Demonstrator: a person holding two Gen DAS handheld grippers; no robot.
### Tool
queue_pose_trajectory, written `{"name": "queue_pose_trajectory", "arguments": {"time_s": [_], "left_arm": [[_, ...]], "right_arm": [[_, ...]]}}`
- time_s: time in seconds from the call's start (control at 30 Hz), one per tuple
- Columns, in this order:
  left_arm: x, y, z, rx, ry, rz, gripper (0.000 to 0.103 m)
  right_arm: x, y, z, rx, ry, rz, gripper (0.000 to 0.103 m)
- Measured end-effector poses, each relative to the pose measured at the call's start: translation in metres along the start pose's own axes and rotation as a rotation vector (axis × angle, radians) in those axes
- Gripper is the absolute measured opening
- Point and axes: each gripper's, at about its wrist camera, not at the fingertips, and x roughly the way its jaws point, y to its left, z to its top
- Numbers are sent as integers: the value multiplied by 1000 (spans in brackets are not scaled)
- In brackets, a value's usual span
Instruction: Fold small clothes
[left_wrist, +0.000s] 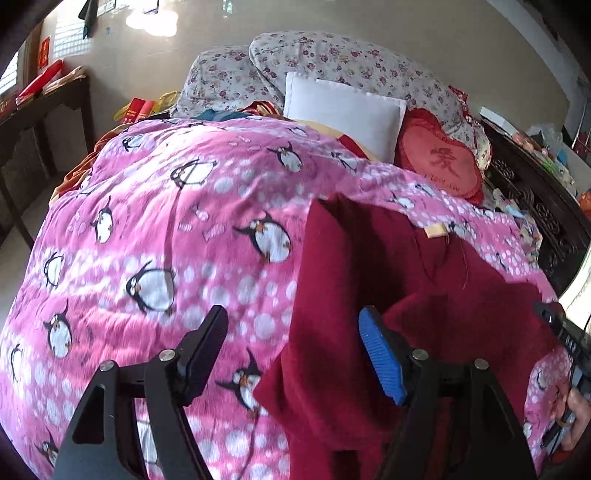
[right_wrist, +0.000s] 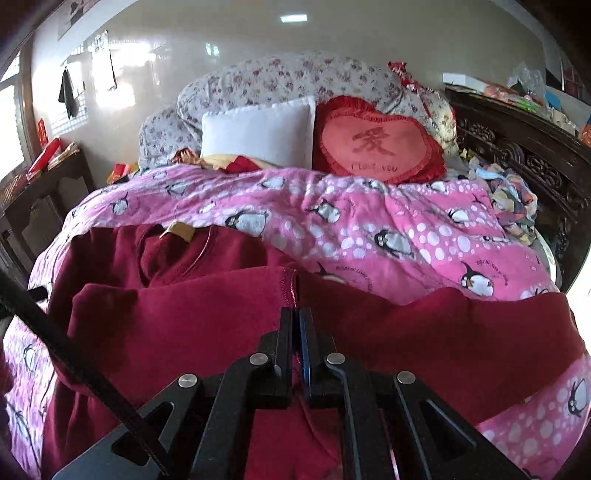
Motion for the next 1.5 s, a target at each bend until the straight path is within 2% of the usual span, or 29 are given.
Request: {"name": "queue_pose_trajectory", "arguments": {"time_s": [0.03, 0.07, 0.1, 0.13, 0.17, 0.23, 0.27, 0.3, 0.37, 0.43, 0.53, 0.63, 0.67, 0.73, 0.77, 0.8, 0.83, 0.97, 1.07, 1.17, 1.2, 1.3, 1.37, 1.4, 1.43, 1.5], "left_arm": [[4, 1, 3, -8, 6, -11, 77], [8, 1, 6, -14, 16, -21, 77], [12, 1, 8, -20, 26, -23, 77], [19, 1, 11, -24, 38, -14, 77], [23, 1, 14, -25, 42, -5, 77], [34, 3, 21, -26, 42, 20, 77], [39, 6, 25, -32, 46, 44, 77], [43, 14, 28, -55, 52, 61, 77], [43, 35, 29, -137, 58, 42, 77], [36, 54, 27, -196, 52, 15, 77], [16, 76, 19, -213, 18, 64, 77], [1, 90, 12, -222, -6, 74, 77], [-4, 97, 9, -236, -10, 70, 77], [-9, 108, 6, -268, -14, 60, 77], [-10, 113, 3, -285, -13, 53, 77], [-10, 116, 2, -292, -11, 48, 77], [-10, 118, 1, -294, -11, 46, 77], [-14, 122, 0, -307, -35, 37, 77], [-12, 117, -2, -301, -37, 28, 77], [-7, 107, -5, -275, -21, 34, 77], [-4, 102, -6, -267, -13, 37, 77], [1, 88, -9, -236, 14, 30, 77], [1, 76, -12, -195, 16, 28, 77], [0, 70, -14, -170, 10, 34, 77], [0, 66, -16, -149, 4, 45, 77], [-1, 62, -17, -132, 1, 53, 77]], "right_arm": [[-2, 1, 1, 8, 5, -14, 8], [-5, 1, 1, 25, -9, -29, 23], [-9, 3, 2, 40, -25, -31, 34], [-16, 6, 3, 54, -50, -1, 53], [-20, 10, 5, 60, -61, 33, 59], [-23, 33, 12, 39, -53, 193, 60], [-23, 42, 15, 23, -43, 241, 60], [-19, 63, 21, -14, -19, 322, 60], [-8, 97, 27, -78, 13, 407, 60], [8, 133, 32, -156, 28, 450, 60], [35, 181, 39, -246, 45, 500, 60], [64, 225, 44, -308, 66, 560, 61], [73, 237, 44, -341, 73, 563, 67], [92, 256, 44, -371, 84, 507, 68], [101, 261, 43, -368, 99, 516, 59], [105, 261, 44, -364, 111, 535, 41], [109, 266, 45, -367, 126, 547, 6], [92, 270, 52, -420, 43, 505, 5], [85, 267, 66, -414, -29, 403, 4], [96, 270, 75, -384, -70, 305, 4], [99, 272, 75, -379, -69, 302, 4], [127, 278, 67, -316, 20, 398, 6], [128, 271, 66, -272, 60, 438, 22], [122, 262, 66, -244, 70, 455, 34], [111, 249, 67, -223, 78, 470, 43], [85, 222, 66, -221, 51, 459, 59]]}}
